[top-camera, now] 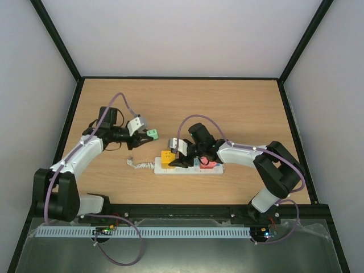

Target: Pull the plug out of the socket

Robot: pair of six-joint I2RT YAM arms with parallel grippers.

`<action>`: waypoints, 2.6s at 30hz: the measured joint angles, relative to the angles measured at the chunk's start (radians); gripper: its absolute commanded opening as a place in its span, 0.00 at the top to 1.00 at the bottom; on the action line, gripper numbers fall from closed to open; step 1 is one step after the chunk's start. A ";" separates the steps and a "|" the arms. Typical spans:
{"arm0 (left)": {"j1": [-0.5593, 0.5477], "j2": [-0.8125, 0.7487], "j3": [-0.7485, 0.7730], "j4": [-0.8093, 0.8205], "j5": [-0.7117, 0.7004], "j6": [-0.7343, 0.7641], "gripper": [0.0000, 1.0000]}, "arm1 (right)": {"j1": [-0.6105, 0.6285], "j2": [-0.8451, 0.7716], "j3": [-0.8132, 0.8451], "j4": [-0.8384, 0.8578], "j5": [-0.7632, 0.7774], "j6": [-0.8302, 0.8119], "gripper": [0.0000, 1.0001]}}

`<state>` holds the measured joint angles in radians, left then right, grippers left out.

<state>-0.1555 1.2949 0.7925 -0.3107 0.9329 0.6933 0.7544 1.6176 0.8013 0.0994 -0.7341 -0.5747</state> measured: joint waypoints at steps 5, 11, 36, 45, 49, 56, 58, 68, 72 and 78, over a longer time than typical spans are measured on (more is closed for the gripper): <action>0.061 0.080 0.089 0.012 -0.069 -0.103 0.84 | 0.001 0.000 0.000 0.000 0.002 0.000 0.73; 0.158 0.278 0.263 0.011 -0.156 -0.254 0.84 | 0.001 0.000 0.002 0.000 0.007 0.004 0.73; 0.483 0.878 0.833 -0.063 -0.274 -0.560 0.80 | 0.001 0.000 0.002 0.000 0.009 0.004 0.73; 0.515 0.939 0.863 -0.095 -0.252 -0.576 0.75 | 0.001 0.000 0.003 0.000 0.009 0.004 0.73; 0.518 0.954 0.865 -0.103 -0.251 -0.579 0.66 | 0.001 0.001 0.003 0.000 0.009 0.004 0.73; 0.521 0.964 0.874 -0.106 -0.263 -0.589 0.47 | 0.001 0.001 0.003 -0.001 0.009 0.004 0.73; 0.521 0.964 0.875 -0.106 -0.275 -0.589 0.45 | 0.001 0.001 0.003 -0.001 0.009 0.004 0.73; 0.521 0.959 0.874 -0.113 -0.359 -0.572 0.32 | 0.001 0.001 0.003 -0.001 0.009 0.004 0.72; 0.521 0.913 0.833 -0.114 -0.370 -0.543 0.28 | 0.001 0.001 0.003 -0.001 0.009 0.004 0.72; 0.521 0.788 0.755 -0.109 -0.380 -0.485 0.25 | 0.001 0.000 0.004 -0.001 0.009 0.004 0.68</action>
<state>0.3653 2.0827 1.5475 -0.4202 0.5529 0.2085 0.7551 1.6180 0.8051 0.0982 -0.7250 -0.5705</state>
